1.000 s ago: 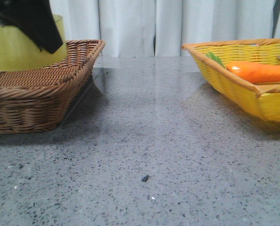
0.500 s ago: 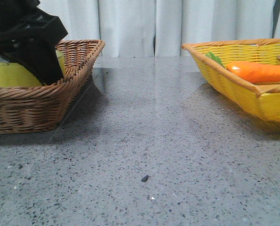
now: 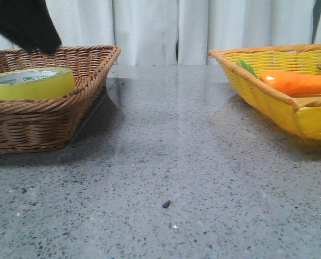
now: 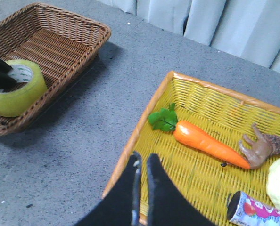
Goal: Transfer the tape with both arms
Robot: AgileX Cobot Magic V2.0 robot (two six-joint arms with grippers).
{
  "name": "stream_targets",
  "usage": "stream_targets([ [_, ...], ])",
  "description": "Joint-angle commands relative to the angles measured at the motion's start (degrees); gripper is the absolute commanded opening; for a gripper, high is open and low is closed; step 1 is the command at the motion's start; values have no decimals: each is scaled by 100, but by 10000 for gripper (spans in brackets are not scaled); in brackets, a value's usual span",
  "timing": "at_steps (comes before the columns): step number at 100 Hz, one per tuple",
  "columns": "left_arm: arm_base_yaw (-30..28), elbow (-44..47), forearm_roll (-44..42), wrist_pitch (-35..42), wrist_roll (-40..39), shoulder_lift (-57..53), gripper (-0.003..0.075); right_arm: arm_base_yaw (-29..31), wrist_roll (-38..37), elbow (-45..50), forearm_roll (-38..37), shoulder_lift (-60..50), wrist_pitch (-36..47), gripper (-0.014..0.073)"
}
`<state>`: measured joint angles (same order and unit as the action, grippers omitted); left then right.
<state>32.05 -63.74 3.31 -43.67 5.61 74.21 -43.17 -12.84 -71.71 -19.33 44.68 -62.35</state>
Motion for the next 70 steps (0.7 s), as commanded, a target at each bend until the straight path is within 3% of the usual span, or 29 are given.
stream_targets([
  [1,-10,-181,179,437,-37,-548,127,19,-204,548,-371,-442,850,-74],
  [12,-10,-114,206,707,-37,-1110,-23,19,-726,1432,-618,-1006,1499,-74],
  [25,-10,174,206,1088,-37,-1803,-21,19,-821,2270,-851,-1724,2105,-74],
  [46,-10,1262,206,2385,-37,-2905,-21,19,-821,3367,-1197,-2717,3105,-74],
  [70,-10,2786,-7,3553,-14,-4097,-21,19,-821,4243,-1693,-3547,3553,-74],
])
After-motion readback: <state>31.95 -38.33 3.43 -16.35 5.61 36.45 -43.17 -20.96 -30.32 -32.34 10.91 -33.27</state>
